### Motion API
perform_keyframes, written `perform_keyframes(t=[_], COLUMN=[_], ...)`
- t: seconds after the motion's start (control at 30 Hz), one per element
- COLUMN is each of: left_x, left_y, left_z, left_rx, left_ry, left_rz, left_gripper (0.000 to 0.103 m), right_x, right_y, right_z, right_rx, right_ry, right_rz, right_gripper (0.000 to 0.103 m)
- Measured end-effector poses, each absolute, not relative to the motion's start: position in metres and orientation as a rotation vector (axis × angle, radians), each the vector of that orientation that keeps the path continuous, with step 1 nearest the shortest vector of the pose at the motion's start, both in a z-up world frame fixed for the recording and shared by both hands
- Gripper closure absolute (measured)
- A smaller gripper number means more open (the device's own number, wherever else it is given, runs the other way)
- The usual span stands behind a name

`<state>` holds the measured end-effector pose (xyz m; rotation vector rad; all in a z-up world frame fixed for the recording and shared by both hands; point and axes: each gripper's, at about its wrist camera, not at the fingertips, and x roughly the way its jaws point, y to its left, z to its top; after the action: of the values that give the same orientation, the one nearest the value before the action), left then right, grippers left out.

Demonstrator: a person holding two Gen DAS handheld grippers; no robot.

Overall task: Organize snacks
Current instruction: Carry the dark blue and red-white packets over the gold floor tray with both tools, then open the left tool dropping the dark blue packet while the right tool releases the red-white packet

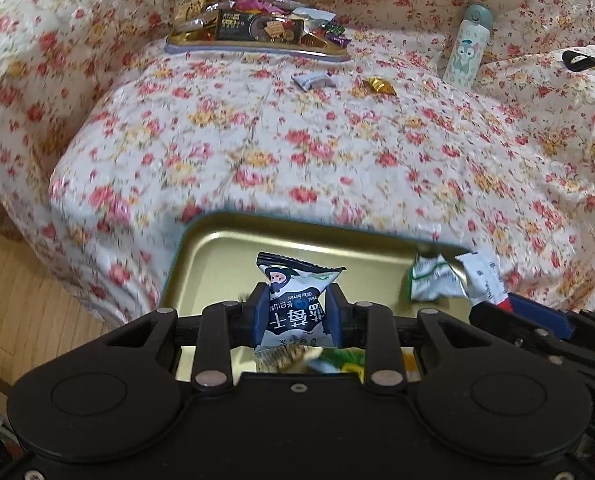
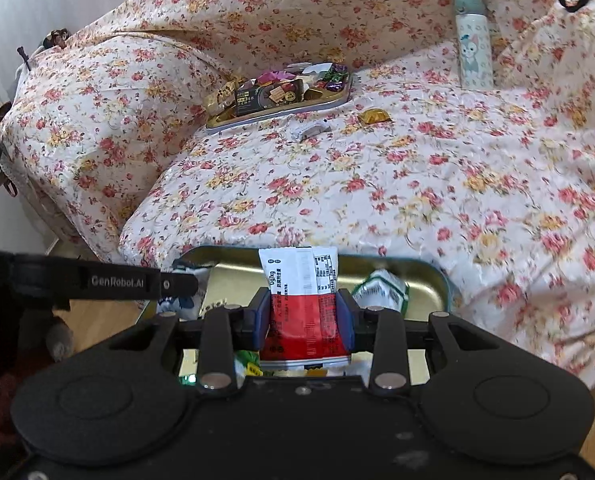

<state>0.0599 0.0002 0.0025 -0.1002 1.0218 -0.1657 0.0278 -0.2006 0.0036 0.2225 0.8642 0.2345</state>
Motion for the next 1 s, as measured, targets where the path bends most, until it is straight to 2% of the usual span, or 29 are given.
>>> perform_keyframes(t=[0.2, 0.63, 1.0], left_x=[0.045, 0.093, 0.092], left_y=[-0.002, -0.018, -0.018], left_z=[-0.001, -0.017, -0.014], left_rx=[-0.109, -0.085, -0.077], left_ry=[1.028, 1.045, 1.031], left_rz=[-0.176, -0.173, -0.162], left_gripper=[0.065, 0.065, 0.064], right_x=[0.01, 0.012, 0.015], right_y=[-0.205, -0.197, -0.186], right_z=[0.003, -0.015, -0.026], right_rx=[0.223, 0.196, 0.174], right_ry=[0.867, 0.95, 1.01], right_rz=[0.228, 0.254, 0.299], right_gripper=[0.066, 0.066, 0.066])
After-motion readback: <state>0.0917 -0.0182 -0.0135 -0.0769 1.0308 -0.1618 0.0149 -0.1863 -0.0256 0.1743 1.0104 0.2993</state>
